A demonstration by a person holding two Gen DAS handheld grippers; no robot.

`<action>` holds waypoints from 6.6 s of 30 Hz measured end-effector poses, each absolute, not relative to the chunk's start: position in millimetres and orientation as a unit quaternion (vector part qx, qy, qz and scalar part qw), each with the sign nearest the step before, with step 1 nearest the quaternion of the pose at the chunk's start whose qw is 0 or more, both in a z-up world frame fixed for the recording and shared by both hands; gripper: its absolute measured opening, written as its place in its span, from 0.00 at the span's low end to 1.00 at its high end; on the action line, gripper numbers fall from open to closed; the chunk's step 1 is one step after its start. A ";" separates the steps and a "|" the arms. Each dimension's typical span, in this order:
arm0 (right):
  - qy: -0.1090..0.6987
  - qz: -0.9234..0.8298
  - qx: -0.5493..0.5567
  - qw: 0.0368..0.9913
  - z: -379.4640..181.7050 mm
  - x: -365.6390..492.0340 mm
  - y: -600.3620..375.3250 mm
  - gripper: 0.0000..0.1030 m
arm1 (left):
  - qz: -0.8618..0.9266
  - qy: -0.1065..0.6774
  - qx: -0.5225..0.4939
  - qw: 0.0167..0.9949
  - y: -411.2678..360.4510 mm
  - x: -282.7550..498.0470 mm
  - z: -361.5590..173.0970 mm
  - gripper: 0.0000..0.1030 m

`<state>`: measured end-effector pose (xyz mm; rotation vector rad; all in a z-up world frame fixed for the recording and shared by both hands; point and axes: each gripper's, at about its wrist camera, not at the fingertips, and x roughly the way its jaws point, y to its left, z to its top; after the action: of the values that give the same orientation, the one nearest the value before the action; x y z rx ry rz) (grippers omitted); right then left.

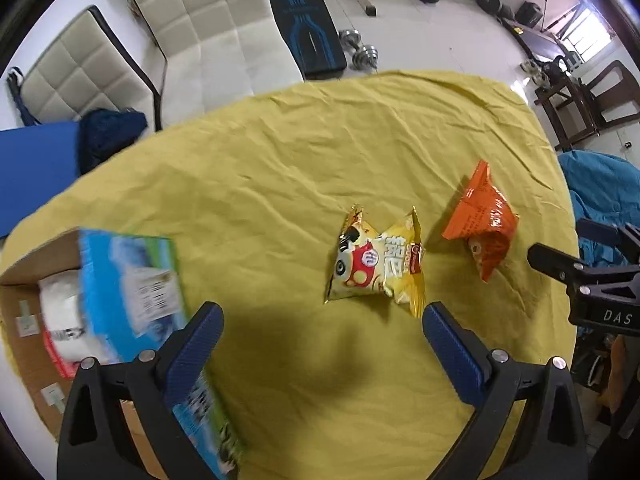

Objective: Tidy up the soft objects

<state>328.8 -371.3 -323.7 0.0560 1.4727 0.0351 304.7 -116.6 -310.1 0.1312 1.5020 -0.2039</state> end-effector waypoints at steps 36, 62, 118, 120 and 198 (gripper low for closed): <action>0.738 -0.045 0.081 0.669 -404.5 362.6 -374.5 0.48 | -0.115 0.755 0.009 0.645 -172.0 325.5 -396.6 0.61; 0.705 -0.032 0.085 0.703 -358.0 294.7 -358.8 0.31 | -0.107 0.665 0.038 0.738 -172.2 276.9 -291.2 0.41; 0.714 0.126 0.072 0.685 -353.5 220.1 92.0 0.31 | -0.030 0.725 -0.099 0.681 268.2 184.2 -338.4 0.41; 0.717 0.124 0.065 0.683 -361.9 220.2 95.0 0.31 | -0.026 0.729 -0.090 0.678 267.4 183.8 -345.7 0.41; 0.530 0.054 0.029 0.846 -57.9 74.3 -17.3 1.00 | 0.001 0.494 -0.035 0.869 193.3 42.7 -36.9 1.00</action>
<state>74.3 -17.3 -57.9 0.0618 1.1180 0.1149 42.7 193.3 -36.9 -0.0729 1.0333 0.0024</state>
